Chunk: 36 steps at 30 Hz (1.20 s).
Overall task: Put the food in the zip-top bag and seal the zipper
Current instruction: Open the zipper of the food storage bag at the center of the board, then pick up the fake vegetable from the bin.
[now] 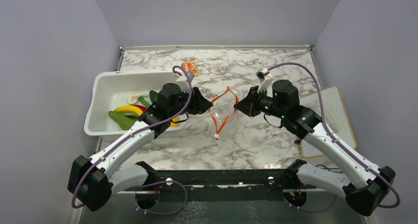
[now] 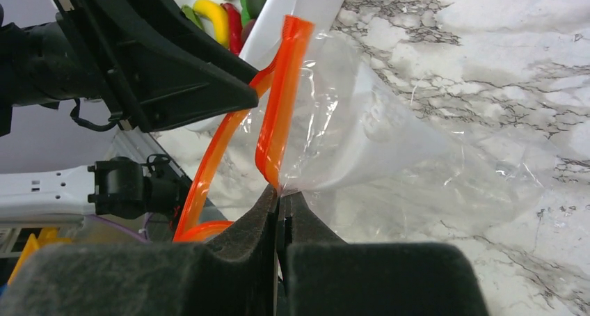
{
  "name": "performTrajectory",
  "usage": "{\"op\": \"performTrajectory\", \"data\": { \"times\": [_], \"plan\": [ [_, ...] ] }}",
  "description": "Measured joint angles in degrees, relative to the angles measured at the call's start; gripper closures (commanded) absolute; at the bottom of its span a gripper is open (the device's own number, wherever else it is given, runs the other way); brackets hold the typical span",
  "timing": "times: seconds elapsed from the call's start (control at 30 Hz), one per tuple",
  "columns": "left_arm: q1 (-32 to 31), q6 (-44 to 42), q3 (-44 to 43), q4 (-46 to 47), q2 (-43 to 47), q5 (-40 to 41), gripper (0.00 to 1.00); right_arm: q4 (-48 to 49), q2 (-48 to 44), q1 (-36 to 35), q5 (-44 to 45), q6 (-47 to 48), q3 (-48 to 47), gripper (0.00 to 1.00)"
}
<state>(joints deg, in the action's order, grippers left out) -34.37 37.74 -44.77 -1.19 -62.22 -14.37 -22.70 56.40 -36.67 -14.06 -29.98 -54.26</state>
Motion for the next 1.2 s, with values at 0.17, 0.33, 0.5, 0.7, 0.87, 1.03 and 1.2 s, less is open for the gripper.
{"op": "performTrajectory", "data": {
  "times": [0.17,0.33,0.5,0.7,0.87,1.03,1.2],
  "plan": [
    [0.00,-0.07,-1.27,-0.79,0.55,-2.58,0.35,-0.98,-0.02,0.02,1.18,0.48,-0.02,0.99],
    [0.00,-2.62,-5.95,-5.18,1.66,-0.66,0.32,-4.87,0.13,0.02,4.33,2.25,-1.03,0.99],
    [0.00,-6.58,-11.45,-11.58,1.68,4.92,0.29,-10.14,0.70,0.02,8.15,3.80,-4.48,0.99],
    [0.17,-9.73,-14.01,-17.51,0.96,12.81,0.29,-19.67,1.51,0.02,15.04,4.98,-13.05,0.99],
    [3.56,-11.26,-14.56,-21.00,-0.98,17.00,0.29,-27.21,3.28,0.02,27.26,6.93,-22.62,0.99],
    [10.45,-12.61,-14.32,-21.90,-2.64,17.64,0.28,-28.94,6.34,0.24,29.99,8.28,-22.08,0.99],
    [16.44,-12.96,-12.66,-21.86,-4.52,18.38,0.25,-24.55,9.84,0.24,22.45,8.17,-12.90,0.99]
  ]
}}
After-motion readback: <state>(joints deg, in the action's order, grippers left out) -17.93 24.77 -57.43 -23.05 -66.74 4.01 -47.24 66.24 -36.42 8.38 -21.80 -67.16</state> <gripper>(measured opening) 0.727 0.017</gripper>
